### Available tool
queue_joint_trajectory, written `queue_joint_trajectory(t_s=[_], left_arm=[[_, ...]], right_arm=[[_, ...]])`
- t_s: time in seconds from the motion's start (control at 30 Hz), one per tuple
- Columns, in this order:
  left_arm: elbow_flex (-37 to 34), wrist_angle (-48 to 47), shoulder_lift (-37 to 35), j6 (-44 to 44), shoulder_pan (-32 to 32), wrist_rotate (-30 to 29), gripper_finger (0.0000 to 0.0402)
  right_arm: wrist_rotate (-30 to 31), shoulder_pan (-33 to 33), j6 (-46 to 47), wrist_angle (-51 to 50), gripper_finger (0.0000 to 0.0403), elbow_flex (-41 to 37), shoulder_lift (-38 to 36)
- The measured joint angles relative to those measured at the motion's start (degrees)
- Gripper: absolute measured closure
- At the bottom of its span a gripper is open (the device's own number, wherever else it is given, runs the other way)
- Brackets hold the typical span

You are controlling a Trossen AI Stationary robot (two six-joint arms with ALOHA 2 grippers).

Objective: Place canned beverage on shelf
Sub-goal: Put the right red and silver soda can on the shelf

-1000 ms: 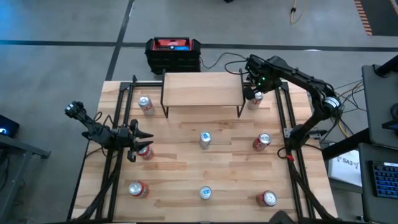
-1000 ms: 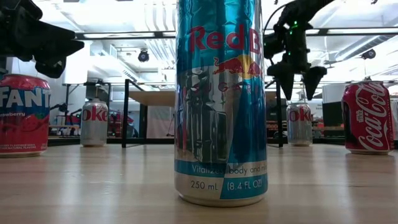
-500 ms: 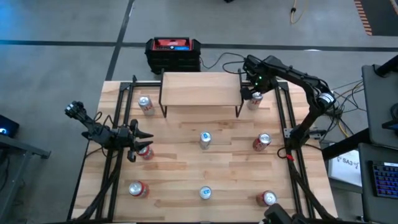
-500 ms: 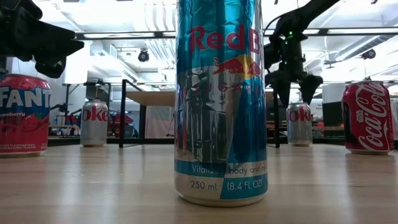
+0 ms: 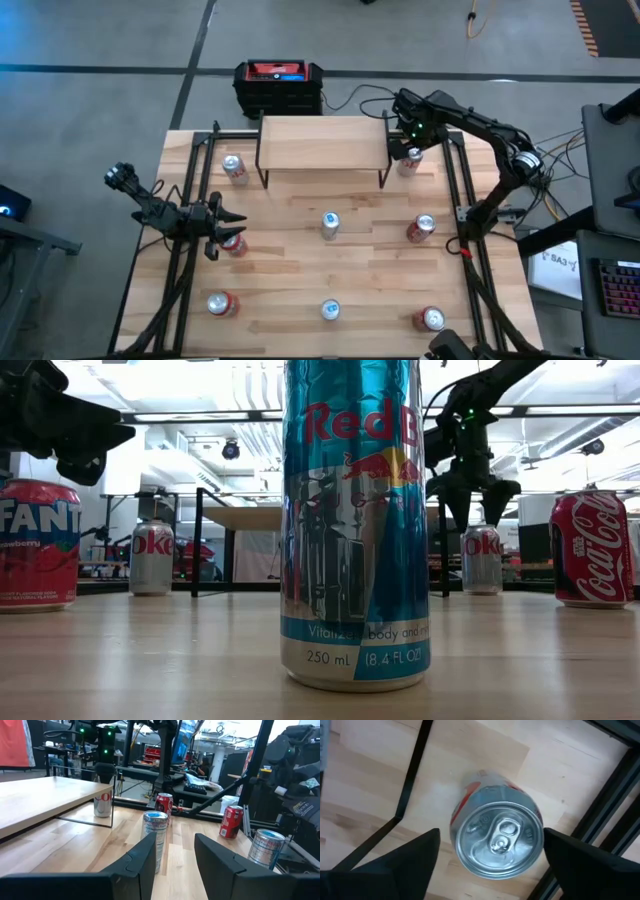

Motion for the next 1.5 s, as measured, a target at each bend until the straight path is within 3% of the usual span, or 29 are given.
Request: queue_joint_trajectory(t_s=[0.23, 0.77, 0.97, 1.5], left_arm=[[0.0, 0.0, 0.0, 0.0, 0.0, 0.0, 0.0283], [0.0, 0.0, 0.0, 0.0, 0.0, 0.0, 0.0283], [0.0, 0.0, 0.0, 0.0, 0.0, 0.0, 0.0283], [0.0, 0.0, 0.0, 0.0, 0.0, 0.0, 0.0283]], right_arm=[[-0.5, -0.1, -0.3, 0.2, 0.0153, -0.5, -0.3], [-0.4, -0.1, -0.1, -0.2, 0.0252, -0.8, -3.3], [-0.4, -0.1, -0.4, -1.1, 0.0236, -0.8, -3.3], [1.2, -0.1, -5.0, -1.7, 0.0131, -0.7, -6.9]])
